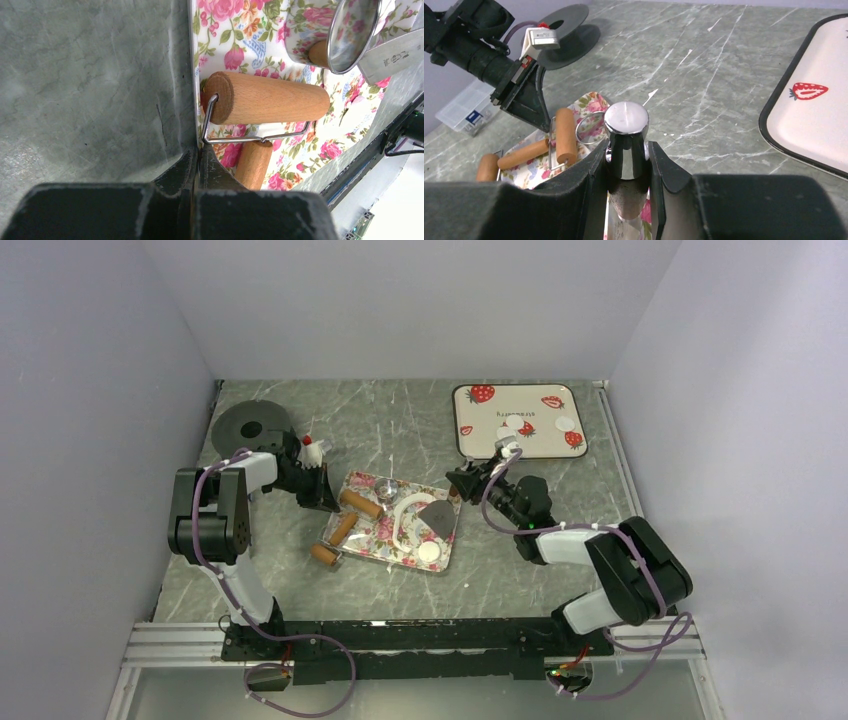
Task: Roll out the dumpling wrappers from the dough
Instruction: Scoop the dumpling wrapper from the work surface.
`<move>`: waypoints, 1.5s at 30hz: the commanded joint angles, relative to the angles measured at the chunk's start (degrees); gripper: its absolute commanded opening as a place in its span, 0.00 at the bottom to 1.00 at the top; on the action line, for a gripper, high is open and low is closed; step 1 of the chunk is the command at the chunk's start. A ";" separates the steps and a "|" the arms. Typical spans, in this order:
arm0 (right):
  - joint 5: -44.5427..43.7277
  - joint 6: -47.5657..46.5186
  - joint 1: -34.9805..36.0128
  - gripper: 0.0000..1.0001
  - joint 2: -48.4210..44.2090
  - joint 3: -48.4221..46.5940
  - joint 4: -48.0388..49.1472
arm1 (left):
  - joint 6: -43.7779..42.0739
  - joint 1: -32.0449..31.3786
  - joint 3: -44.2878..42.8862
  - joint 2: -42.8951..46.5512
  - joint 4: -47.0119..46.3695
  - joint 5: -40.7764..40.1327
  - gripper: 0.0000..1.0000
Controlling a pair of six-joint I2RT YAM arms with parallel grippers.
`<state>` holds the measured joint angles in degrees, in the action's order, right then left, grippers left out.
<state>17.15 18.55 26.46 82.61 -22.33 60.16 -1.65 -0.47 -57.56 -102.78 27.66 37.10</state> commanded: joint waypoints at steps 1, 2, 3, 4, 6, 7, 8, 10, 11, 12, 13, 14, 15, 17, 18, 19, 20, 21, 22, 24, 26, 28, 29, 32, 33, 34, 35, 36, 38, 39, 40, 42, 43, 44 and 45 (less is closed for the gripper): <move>-3.17 1.65 1.34 0.00 2.69 2.85 7.09 | 0.48 -0.14 -0.44 2.77 -1.24 3.83 0.00; -3.82 2.24 1.64 0.00 2.87 3.20 7.42 | 0.45 -0.15 -0.43 2.84 -1.24 3.81 0.00; -4.14 2.81 1.82 0.00 2.98 3.58 7.81 | 0.42 -0.15 -0.38 2.95 -1.32 3.87 0.00; -4.47 3.32 2.10 0.00 3.07 3.91 8.29 | 0.49 -0.12 -0.36 3.06 -1.31 3.85 0.00; -4.75 4.32 2.75 0.00 3.40 4.49 9.17 | 0.51 -0.10 -0.35 3.11 -1.34 3.85 0.00; -4.86 4.83 3.12 0.00 3.55 4.75 9.41 | 0.49 -0.13 -0.34 3.11 -1.38 3.88 0.00; -4.92 5.51 3.33 0.00 3.73 4.94 9.63 | 0.53 -0.14 -0.36 3.11 -1.38 3.96 0.00; -5.01 7.32 3.60 0.00 4.27 5.65 11.03 | 0.58 -0.15 -0.36 3.04 -1.33 3.97 0.00; -5.13 8.32 3.63 0.00 4.44 6.14 12.10 | 0.58 -0.15 -0.36 3.10 -1.34 3.99 0.00; -5.34 9.17 3.67 0.00 4.65 6.52 12.91 | 0.57 -0.08 -0.28 3.16 -1.42 3.95 0.00; -5.37 9.85 3.69 0.00 4.81 6.66 13.19 | 0.64 -0.09 -0.26 3.20 -1.45 3.99 0.00; -5.37 10.23 3.71 0.00 4.86 6.55 12.99 | 0.60 -0.14 -0.22 3.20 -1.51 4.07 0.00; -5.16 10.25 3.88 0.00 4.93 6.16 12.58 | 0.65 -0.14 -0.26 3.20 -1.44 4.05 0.00; -5.38 9.75 4.09 0.00 4.70 5.87 11.78 | 0.66 -0.15 -0.25 3.21 -1.33 4.05 0.00; -5.15 9.34 4.12 0.00 4.41 5.58 11.10 | 0.68 -0.13 -0.26 3.35 -1.35 4.04 0.00; -4.63 8.68 4.08 0.00 4.01 5.04 9.67 | 0.64 -0.14 -0.16 3.52 -1.38 4.04 0.00; -3.08 7.94 4.05 0.00 3.92 4.11 7.64 | 0.59 -0.15 -0.18 3.74 -1.44 4.03 0.00; -0.99 6.94 4.04 0.00 4.00 2.55 3.34 | 0.56 -0.15 -0.18 3.81 -1.43 4.10 0.00; 1.75 5.82 4.03 0.00 4.29 0.88 -0.40 | 0.59 -0.15 -0.18 3.82 -1.41 4.05 0.00; 6.03 4.23 3.92 0.00 5.06 -1.53 -5.25 | 0.51 -0.14 -0.14 3.82 -1.31 4.19 0.00; 9.44 4.85 3.37 0.00 6.12 -2.79 -6.98 | 0.59 -0.08 -0.14 3.73 -1.44 4.23 0.00; 11.69 6.82 2.58 0.00 7.01 -4.09 -8.85 | 0.55 -0.14 -0.20 3.81 -1.37 4.25 0.00; 12.75 7.41 2.33 0.00 7.44 -4.61 -9.59 | 0.52 -0.15 -0.16 3.88 -1.46 4.32 0.00; 15.44 7.38 1.94 0.00 7.23 -6.06 -13.69 | 0.52 -0.13 -0.18 4.07 -1.34 4.30 0.00; 16.39 7.12 1.75 0.00 6.91 -6.51 -15.22 | 0.49 -0.14 -0.14 4.15 -1.40 4.32 0.00; 16.93 6.89 1.53 0.00 6.54 -7.07 -17.52 | 0.58 -0.10 -0.07 4.17 -1.39 4.30 0.00; 17.36 6.56 1.23 0.00 6.11 -7.85 -20.17 | 0.56 -0.14 -0.05 4.17 -1.46 4.31 0.00; 17.37 5.68 1.07 0.00 5.62 -9.15 -23.70 | 0.58 -0.14 -0.17 4.17 -1.47 4.34 0.00; 17.19 4.48 0.93 0.00 4.85 -10.50 -28.89 | 0.53 -0.11 -0.18 4.13 -1.43 4.38 0.00; 17.34 4.06 0.73 0.00 4.48 -10.96 -30.80 | 0.53 -0.14 -0.17 4.11 -1.40 4.45 0.00; 17.39 3.90 0.64 0.00 4.25 -11.27 -32.09 | 0.57 -0.14 -0.18 4.13 -1.42 4.51 0.00; 17.80 3.63 0.21 0.00 4.37 -12.11 -35.42 | 0.57 -0.09 -0.18 4.17 -1.44 4.47 0.00; 17.92 3.67 -0.11 0.00 4.55 -12.63 -36.72 | 0.58 -0.12 -0.18 4.25 -1.45 4.49 0.00; 18.01 3.88 -0.44 0.00 4.88 -13.17 -38.13 | 0.59 -0.14 -0.18 4.26 -1.38 4.47 0.00; 18.28 4.05 -0.85 0.00 5.30 -13.81 -39.39 | 0.57 -0.14 -0.14 4.26 -1.31 4.47 0.00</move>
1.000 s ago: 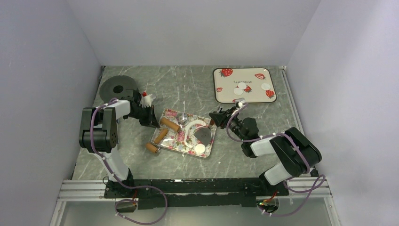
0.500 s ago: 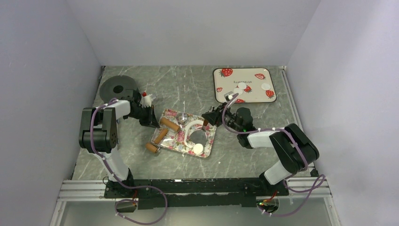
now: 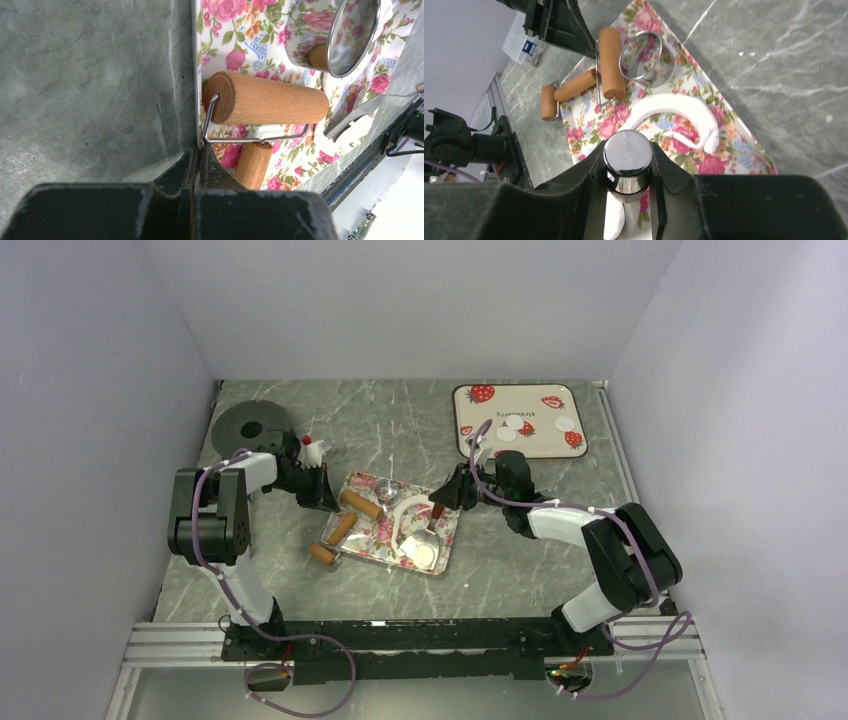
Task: Roll out the dumpling wrappers from the dough
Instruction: Scoop the dumpling wrapper from the work surface.
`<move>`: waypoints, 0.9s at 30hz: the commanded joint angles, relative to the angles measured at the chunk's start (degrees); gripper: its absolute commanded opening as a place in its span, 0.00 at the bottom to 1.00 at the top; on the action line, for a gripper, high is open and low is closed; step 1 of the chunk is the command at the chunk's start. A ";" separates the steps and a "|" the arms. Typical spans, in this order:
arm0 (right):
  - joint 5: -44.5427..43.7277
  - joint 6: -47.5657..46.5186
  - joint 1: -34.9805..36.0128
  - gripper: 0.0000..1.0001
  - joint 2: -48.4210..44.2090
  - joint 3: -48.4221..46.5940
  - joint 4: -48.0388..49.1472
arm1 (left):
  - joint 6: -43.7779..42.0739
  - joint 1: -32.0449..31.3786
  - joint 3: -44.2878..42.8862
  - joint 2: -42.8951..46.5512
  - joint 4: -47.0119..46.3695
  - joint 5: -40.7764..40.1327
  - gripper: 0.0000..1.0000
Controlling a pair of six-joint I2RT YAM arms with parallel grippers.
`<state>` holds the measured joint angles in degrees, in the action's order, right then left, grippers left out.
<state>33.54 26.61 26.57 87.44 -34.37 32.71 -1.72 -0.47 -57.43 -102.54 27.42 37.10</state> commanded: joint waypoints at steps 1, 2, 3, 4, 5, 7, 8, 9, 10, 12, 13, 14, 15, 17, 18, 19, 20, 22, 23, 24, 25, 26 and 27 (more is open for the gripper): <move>2.35 -3.57 -1.39 0.00 0.85 -2.45 -13.09 | 0.52 -0.15 -0.31 4.08 -1.13 4.48 0.00; 2.55 -2.94 -1.81 0.00 1.35 -3.09 -14.06 | 0.49 -0.15 -0.31 4.10 -1.10 4.47 0.00; 2.77 -2.40 -2.25 0.00 1.60 -3.69 -14.92 | 0.51 -0.10 -0.31 4.10 -1.07 4.50 0.00; 3.08 -1.90 -2.57 0.00 1.88 -4.24 -15.49 | 0.50 -0.14 -0.32 4.18 -1.13 4.47 0.00; 3.25 -1.46 -2.91 0.00 2.06 -4.66 -15.78 | 0.49 -0.07 -0.32 4.19 -1.10 4.49 0.00; 3.70 -0.61 -3.46 0.00 2.20 -5.34 -15.87 | 0.50 -0.14 -0.32 4.19 -1.09 4.49 0.00; 4.03 -0.33 -3.86 0.00 2.29 -5.73 -16.24 | 0.51 -0.15 -0.32 4.19 -1.00 4.49 0.00; 4.68 -0.07 -4.30 0.00 2.36 -6.24 -16.65 | 0.49 -0.15 -0.29 4.19 -0.97 4.53 0.00; 5.45 0.28 -4.69 0.00 2.47 -6.79 -17.11 | 0.50 -0.10 -0.31 4.26 -1.07 4.47 0.00; 6.91 1.10 -5.57 0.00 2.36 -7.06 -16.95 | 0.52 -0.14 -0.27 4.24 -1.14 4.51 0.00; 7.49 1.79 -6.08 0.00 2.06 -6.80 -16.22 | 0.50 -0.10 -0.31 4.20 -1.12 4.55 0.00; 8.07 2.79 -6.66 0.00 1.81 -6.44 -14.90 | 0.53 -0.13 -0.31 4.15 -1.11 4.65 0.00; 8.91 3.96 -7.29 0.00 1.66 -6.06 -13.82 | 0.57 -0.10 -0.31 4.11 -1.07 4.59 0.00; 9.78 5.74 -8.58 0.00 1.22 -5.49 -12.35 | 0.46 -0.10 -0.32 4.10 -1.11 4.59 0.00; 9.56 5.84 -8.90 0.00 0.80 -5.40 -12.40 | 0.49 -0.07 -0.32 4.10 -1.13 4.56 0.00; 8.92 5.42 -9.09 0.00 0.35 -5.55 -13.04 | 0.55 -0.11 -0.32 4.10 -1.01 4.56 0.00; 8.37 5.05 -9.34 0.00 -0.09 -5.80 -13.71 | 0.50 -0.14 -0.32 4.06 -1.18 4.56 0.00; 8.04 5.01 -10.01 0.00 -0.89 -6.17 -14.13 | 0.49 -0.14 -0.32 3.94 -1.13 4.63 0.00; 7.99 4.98 -10.23 0.00 -1.21 -6.44 -14.46 | 0.51 -0.08 -0.32 3.93 -1.06 4.61 0.00; 7.80 4.76 -10.53 0.00 -1.48 -6.86 -15.01 | 0.49 -0.09 -0.29 3.88 -1.13 4.56 0.00; 7.40 4.14 -10.71 0.00 -1.79 -7.37 -16.03 | 0.50 -0.13 -0.30 3.92 -1.07 4.56 0.00; 6.89 3.28 -10.83 0.00 -2.08 -8.03 -17.29 | 0.49 -0.14 -0.31 3.97 -1.09 4.57 0.00; 6.48 2.46 -11.00 0.00 -2.36 -8.62 -18.52 | 0.54 -0.10 -0.31 4.02 -1.10 4.54 0.00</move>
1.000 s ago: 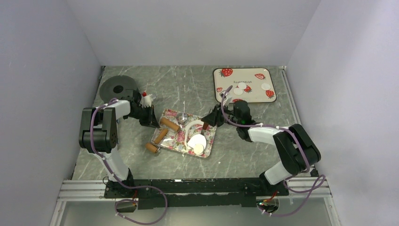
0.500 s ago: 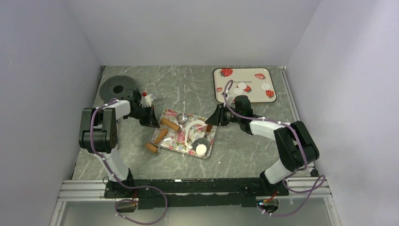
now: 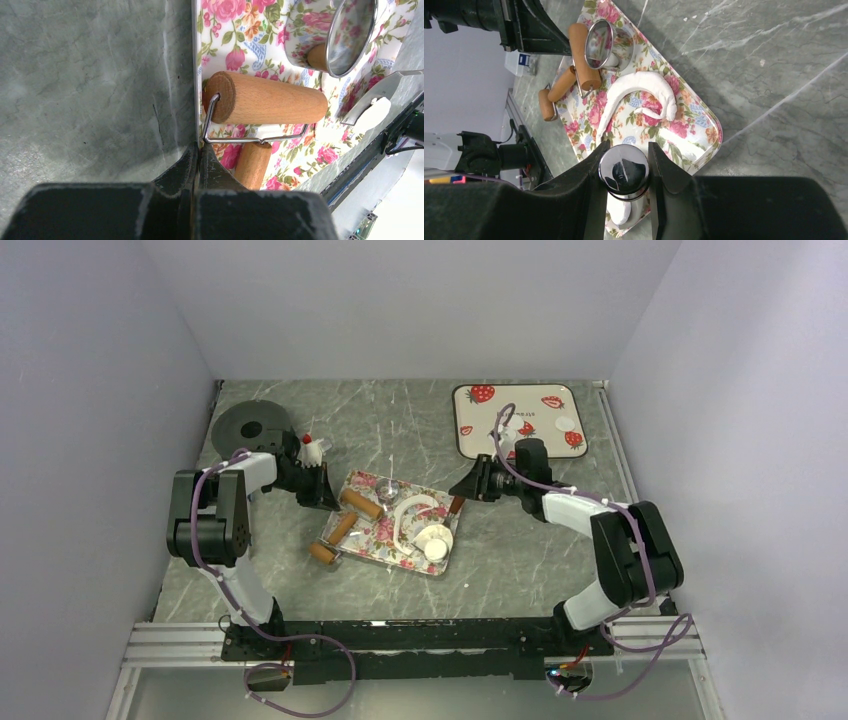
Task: Roll out the dumpling wrappers from the dough
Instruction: Scoop the dumpling wrapper from the work surface.
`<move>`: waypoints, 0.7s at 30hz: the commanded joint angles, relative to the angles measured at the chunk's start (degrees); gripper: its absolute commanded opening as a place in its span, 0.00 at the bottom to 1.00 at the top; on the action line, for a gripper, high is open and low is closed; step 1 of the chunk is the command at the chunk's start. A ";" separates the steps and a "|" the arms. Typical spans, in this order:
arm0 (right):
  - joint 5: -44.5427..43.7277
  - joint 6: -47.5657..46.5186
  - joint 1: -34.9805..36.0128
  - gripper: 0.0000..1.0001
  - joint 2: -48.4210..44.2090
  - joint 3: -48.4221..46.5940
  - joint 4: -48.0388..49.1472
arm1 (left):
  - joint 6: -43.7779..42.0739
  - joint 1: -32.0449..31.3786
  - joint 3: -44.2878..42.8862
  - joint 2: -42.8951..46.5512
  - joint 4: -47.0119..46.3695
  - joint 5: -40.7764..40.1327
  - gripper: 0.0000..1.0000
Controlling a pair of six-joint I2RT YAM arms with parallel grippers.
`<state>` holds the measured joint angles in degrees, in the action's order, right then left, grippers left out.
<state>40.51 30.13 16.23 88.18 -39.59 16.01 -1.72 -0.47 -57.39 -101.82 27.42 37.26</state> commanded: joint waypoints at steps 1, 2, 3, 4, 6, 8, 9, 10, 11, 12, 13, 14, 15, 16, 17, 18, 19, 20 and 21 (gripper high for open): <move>-0.84 -1.72 -0.87 0.00 -3.29 -3.87 -2.77 | 0.57 -0.12 -0.34 3.37 -1.11 4.34 0.00; -1.20 -2.22 -1.18 0.00 -3.68 -4.31 -3.57 | 0.54 -0.14 -0.36 3.43 -1.21 4.36 0.00; -1.44 -2.60 -1.45 0.00 -4.09 -4.68 -4.29 | 0.49 -0.11 -0.36 3.40 -1.18 4.39 0.00; -1.64 -2.75 -1.86 0.00 -4.52 -5.01 -4.55 | 0.51 -0.11 -0.36 3.39 -1.16 4.40 0.00; -1.62 -2.18 -3.26 0.00 -5.83 -5.59 -4.36 | 0.53 -0.07 -0.36 3.31 -1.13 4.47 0.00; -1.74 -1.57 -4.77 0.00 -6.99 -6.82 -4.21 | 0.57 -0.13 -0.36 3.25 -1.22 4.57 0.00; -2.12 -1.38 -5.61 0.00 -7.51 -7.62 -4.27 | 0.57 -0.13 -0.36 3.21 -1.29 4.62 0.00; -2.63 -1.12 -6.52 0.00 -7.96 -8.64 -4.22 | 0.53 -0.08 -0.36 3.16 -1.19 4.61 0.00; -3.24 -0.74 -7.47 0.00 -8.23 -9.58 -4.11 | 0.52 -0.09 -0.31 3.12 -1.23 4.66 0.00; -3.74 -0.31 -8.55 0.00 -8.36 -10.48 -3.81 | 0.56 -0.11 -0.35 3.08 -1.29 4.63 0.00; -4.72 0.26 -9.64 0.00 -8.32 -11.50 -3.58 | 0.56 -0.11 -0.36 3.04 -1.25 4.69 0.00; -5.46 0.81 -10.98 0.00 -8.22 -12.55 -3.33 | 0.44 -0.13 -0.36 3.03 -1.20 4.67 0.00; -6.29 1.53 -12.38 0.00 -8.08 -13.41 -2.78 | 0.42 -0.07 -0.31 3.03 -1.21 4.59 0.00; -7.45 2.35 -13.67 0.00 -7.82 -14.05 -1.77 | 0.47 -0.04 -0.25 3.03 -1.16 4.55 0.00; -9.34 3.19 -15.04 0.00 -7.73 -14.63 -0.75 | 0.48 -0.04 -0.27 3.03 -1.29 4.54 0.00; -11.64 3.70 -15.84 0.00 -7.50 -15.33 0.54 | 0.47 -0.03 -0.27 3.03 -1.31 4.47 0.00; -15.12 3.55 -17.31 0.00 -7.17 -15.78 0.87 | 0.46 -0.01 -0.23 2.99 -1.38 4.49 0.00; -18.53 2.72 -18.15 0.00 -6.76 -16.34 1.61 | 0.48 -0.01 -0.25 2.88 -1.32 4.61 0.00; -21.33 1.96 -18.57 0.00 -6.12 -16.84 3.09 | 0.51 0.03 -0.25 2.75 -1.40 4.73 0.00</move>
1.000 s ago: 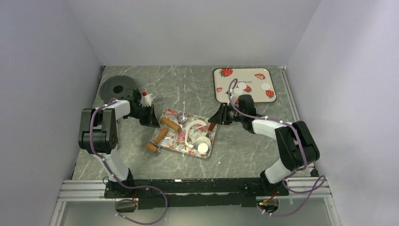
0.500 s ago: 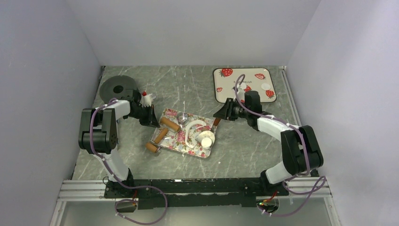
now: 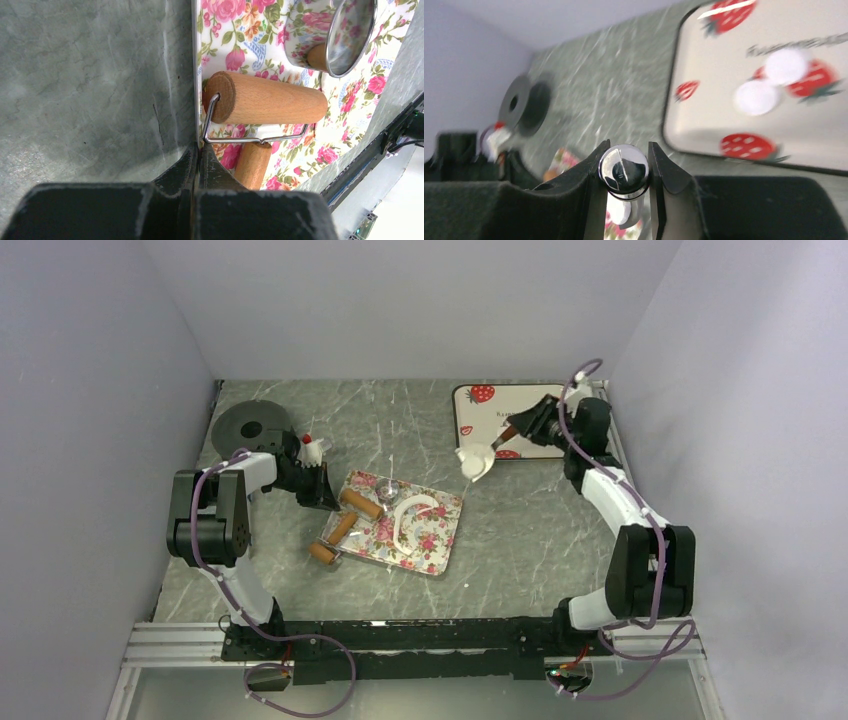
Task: Roll out the dumpling wrappers from the dough
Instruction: Scoop the dumpling wrapper from the work surface, then place the dumpling wrapper on the plate.
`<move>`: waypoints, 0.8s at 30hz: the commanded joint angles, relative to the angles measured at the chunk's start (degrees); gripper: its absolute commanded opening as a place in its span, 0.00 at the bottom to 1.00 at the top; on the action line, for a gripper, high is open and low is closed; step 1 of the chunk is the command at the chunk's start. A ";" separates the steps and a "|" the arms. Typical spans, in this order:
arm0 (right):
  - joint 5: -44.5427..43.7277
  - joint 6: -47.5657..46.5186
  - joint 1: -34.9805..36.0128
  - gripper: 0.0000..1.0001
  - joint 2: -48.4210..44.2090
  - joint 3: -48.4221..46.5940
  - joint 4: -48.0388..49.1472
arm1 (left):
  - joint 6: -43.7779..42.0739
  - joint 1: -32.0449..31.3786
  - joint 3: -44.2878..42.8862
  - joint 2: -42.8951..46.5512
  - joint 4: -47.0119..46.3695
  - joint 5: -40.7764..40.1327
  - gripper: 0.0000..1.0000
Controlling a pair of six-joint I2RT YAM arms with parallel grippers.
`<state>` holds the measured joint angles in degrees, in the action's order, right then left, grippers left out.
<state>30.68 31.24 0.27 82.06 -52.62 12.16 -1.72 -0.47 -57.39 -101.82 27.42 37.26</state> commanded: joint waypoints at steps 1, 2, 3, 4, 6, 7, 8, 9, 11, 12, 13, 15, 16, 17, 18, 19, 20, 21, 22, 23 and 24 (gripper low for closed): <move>-14.22 0.43 -2.69 0.00 1.27 -4.83 8.81 | 0.50 0.03 -0.19 2.62 -1.53 4.92 0.00; -15.91 0.03 -2.65 0.00 2.67 -5.96 10.07 | 0.53 0.03 -0.14 2.52 -1.66 5.07 0.00; -17.00 -0.41 -2.65 0.00 4.30 -7.68 11.06 | 0.50 0.03 -0.09 2.43 -1.79 5.15 0.00; -17.94 -0.86 -2.62 0.00 6.09 -9.54 11.38 | 0.54 0.03 -0.09 2.34 -1.84 5.11 0.00; -20.06 -2.50 -2.38 0.00 10.18 -13.12 11.94 | 0.38 0.03 -0.14 2.14 -1.84 5.02 0.00; -21.46 -3.18 -2.37 0.00 11.99 -14.32 12.26 | 0.32 0.07 -0.13 2.07 -1.77 4.87 0.00; -22.17 -3.64 -2.30 0.00 13.79 -15.40 12.97 | 0.30 0.11 -0.18 2.04 -1.70 4.84 0.00; -22.37 -3.99 -2.26 0.00 15.39 -16.42 13.67 | 0.24 0.14 -0.14 2.00 -1.76 4.74 0.00; -22.26 -5.19 -1.53 0.00 18.29 -18.54 15.11 | 0.23 0.12 -0.13 1.63 -1.87 4.79 0.00; -22.10 -6.81 -0.79 0.00 19.89 -20.12 15.34 | 0.35 0.16 -0.30 1.38 -1.84 4.89 0.00; -22.11 -9.28 0.17 0.00 21.48 -22.28 14.59 | 0.32 0.20 -0.35 1.10 -1.84 4.99 0.00; -22.58 -12.94 2.77 0.00 25.25 -27.53 11.34 | 0.24 0.23 -0.43 0.85 -1.71 5.02 0.00; -23.07 -15.03 3.57 0.00 26.48 -29.06 10.76 | 0.16 0.21 -0.45 0.89 -1.75 5.05 0.00; -24.19 -17.18 4.39 0.00 27.36 -29.97 10.64 | 0.07 0.21 -0.30 0.96 -1.71 5.02 0.00; -25.72 -19.59 5.12 0.00 28.15 -30.67 10.72 | -0.02 0.21 -0.27 1.17 -1.66 4.94 0.00; -26.12 -21.81 5.64 0.00 28.94 -31.32 10.68 | -0.04 0.28 -0.23 1.45 -1.72 4.94 0.00; -26.14 -24.47 6.08 0.00 29.89 -32.11 10.42 | -0.04 0.29 -0.18 1.66 -1.82 5.00 0.00; -25.96 -26.62 6.28 0.00 31.01 -32.75 9.97 | -0.04 0.29 -0.12 1.77 -1.83 5.14 0.00; -25.52 -27.97 6.31 0.00 31.90 -33.35 9.41 | 0.00 0.29 -0.05 1.80 -1.87 5.25 0.00; -25.32 -29.14 6.30 0.00 32.69 -33.90 8.84 | 0.04 0.29 -0.16 1.76 -1.92 5.28 0.00; -24.89 -30.17 6.32 0.00 33.06 -34.09 8.55 | -0.03 0.29 -0.25 1.67 -1.78 5.36 0.00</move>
<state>6.50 10.17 7.11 114.26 -82.52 19.29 -1.89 -0.45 -57.34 -101.84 27.20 37.67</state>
